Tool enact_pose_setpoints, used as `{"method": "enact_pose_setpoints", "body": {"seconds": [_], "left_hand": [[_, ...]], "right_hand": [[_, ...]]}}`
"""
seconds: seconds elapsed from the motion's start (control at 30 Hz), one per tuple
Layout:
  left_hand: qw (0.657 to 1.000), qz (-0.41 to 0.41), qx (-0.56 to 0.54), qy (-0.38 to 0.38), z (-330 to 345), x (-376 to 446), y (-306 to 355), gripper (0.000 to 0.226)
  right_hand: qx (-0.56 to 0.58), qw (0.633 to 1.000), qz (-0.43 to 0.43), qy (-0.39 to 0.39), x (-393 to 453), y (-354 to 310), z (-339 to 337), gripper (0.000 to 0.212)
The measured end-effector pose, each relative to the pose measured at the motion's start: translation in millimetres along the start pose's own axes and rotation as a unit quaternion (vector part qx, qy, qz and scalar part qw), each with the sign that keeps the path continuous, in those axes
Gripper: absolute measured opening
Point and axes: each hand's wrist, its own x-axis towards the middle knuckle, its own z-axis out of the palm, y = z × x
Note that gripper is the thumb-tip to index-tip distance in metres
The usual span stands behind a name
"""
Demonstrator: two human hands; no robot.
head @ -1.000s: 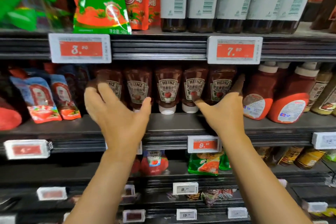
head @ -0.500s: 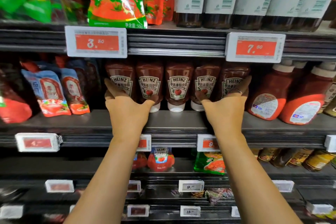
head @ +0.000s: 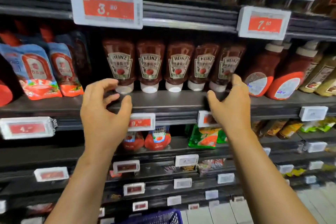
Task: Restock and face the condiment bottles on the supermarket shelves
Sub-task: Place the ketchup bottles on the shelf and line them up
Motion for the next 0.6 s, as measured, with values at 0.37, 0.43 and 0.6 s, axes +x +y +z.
{"method": "enact_pose_setpoints", "body": {"seconds": [0.37,0.43,0.6], "left_hand": [[0.916,-0.066,0.013,-0.395,-67,-116,-104,0.014],[0.865,-0.146,0.041,-0.478,-72,-141,-134,0.023],[0.777,-0.290,0.102,-0.549,-87,-220,-196,0.022]], "right_hand": [[-0.079,0.994,-0.068,-0.015,-171,82,2,0.032],[-0.096,0.990,0.007,-0.101,-208,105,11,0.032],[-0.095,0.939,0.193,-0.268,-293,158,45,0.025]]}}
